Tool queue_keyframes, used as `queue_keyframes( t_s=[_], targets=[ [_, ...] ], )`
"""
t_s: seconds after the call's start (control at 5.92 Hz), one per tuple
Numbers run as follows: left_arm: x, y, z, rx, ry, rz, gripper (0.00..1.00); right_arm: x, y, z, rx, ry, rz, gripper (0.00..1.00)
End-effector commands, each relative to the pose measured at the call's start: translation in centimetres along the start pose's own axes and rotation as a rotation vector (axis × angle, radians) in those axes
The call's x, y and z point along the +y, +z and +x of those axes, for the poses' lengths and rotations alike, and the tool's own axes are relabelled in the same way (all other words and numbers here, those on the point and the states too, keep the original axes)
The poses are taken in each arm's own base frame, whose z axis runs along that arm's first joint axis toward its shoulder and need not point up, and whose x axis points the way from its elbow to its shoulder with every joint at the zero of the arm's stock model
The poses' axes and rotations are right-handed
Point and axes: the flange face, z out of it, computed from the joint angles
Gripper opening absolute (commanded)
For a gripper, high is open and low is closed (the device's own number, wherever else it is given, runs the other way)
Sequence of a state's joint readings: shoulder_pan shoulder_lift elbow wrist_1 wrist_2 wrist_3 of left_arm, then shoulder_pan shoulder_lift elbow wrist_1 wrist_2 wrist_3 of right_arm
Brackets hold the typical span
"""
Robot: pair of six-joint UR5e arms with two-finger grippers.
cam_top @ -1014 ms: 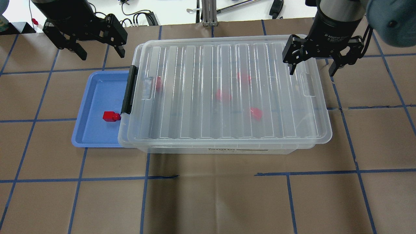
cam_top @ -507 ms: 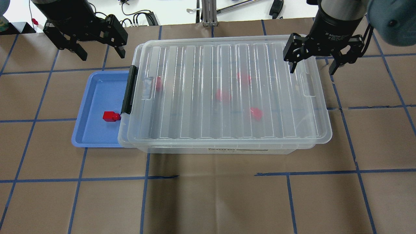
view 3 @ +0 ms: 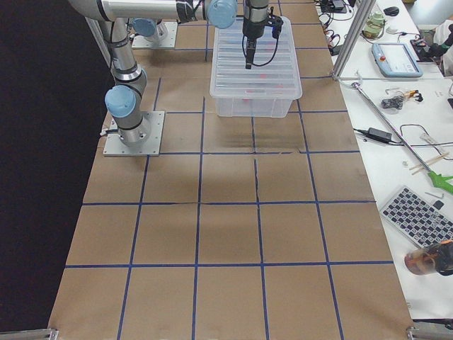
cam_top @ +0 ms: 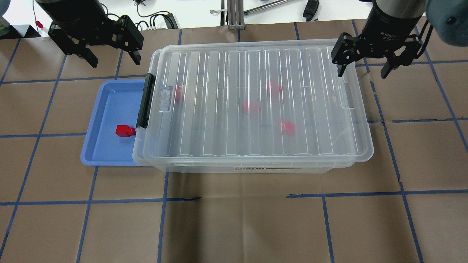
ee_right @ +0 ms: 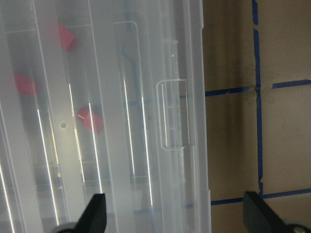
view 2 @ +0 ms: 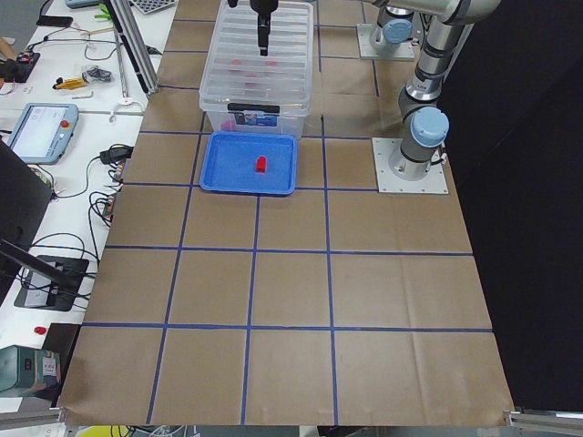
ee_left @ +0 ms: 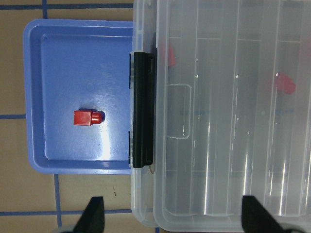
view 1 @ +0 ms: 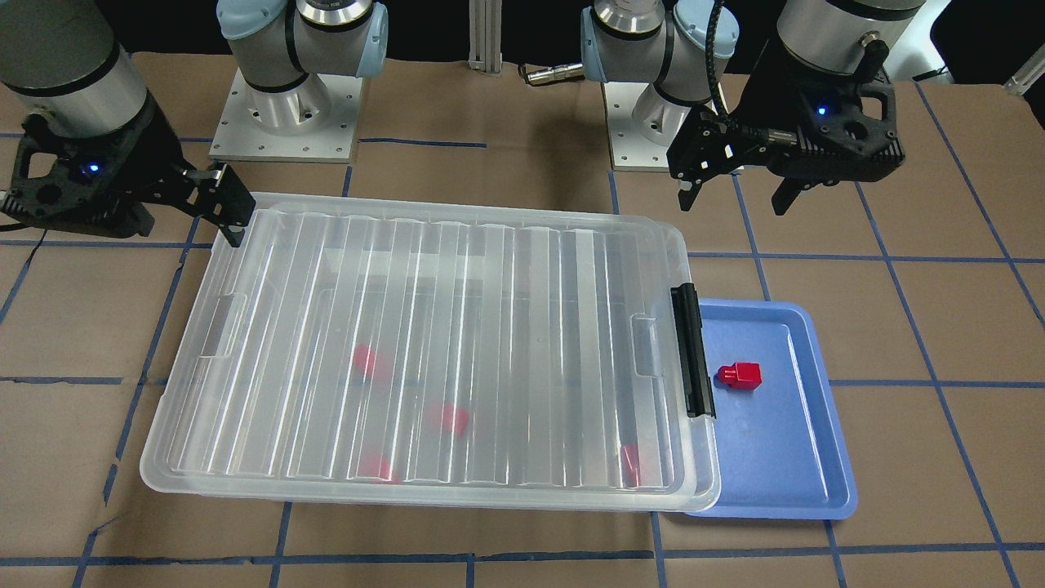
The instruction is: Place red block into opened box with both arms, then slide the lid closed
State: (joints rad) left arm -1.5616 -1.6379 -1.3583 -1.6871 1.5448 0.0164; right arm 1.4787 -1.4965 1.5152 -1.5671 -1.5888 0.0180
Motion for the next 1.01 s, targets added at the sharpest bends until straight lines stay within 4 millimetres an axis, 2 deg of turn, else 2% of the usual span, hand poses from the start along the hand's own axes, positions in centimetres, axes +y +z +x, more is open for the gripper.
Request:
queue_keyframes(
  t_s=[0.0,0.34,0.51,0.84],
  targets=[
    [0.0,0.2,0.0,0.0,-0.001,-0.005,0.99,-2.8,3.0,4.1,-0.002,-0.015,-0.034,1.0],
    [0.0,0.2,0.0,0.0,-0.001,-0.005,0.99,-3.8,8.0,4.8,0.0,-0.007,-0.062,1.0],
    [0.3,0.1,0.0,0.0,-0.001,-0.003,0.99,-3.5,9.6,6.0,0.035,-0.015,-0.077,1.0],
    [0.3,0.1,0.0,0.0,-0.001,-0.005,0.99,-2.8,11.6,6.0,0.028,-0.021,-0.118,1.0]
  ],
)
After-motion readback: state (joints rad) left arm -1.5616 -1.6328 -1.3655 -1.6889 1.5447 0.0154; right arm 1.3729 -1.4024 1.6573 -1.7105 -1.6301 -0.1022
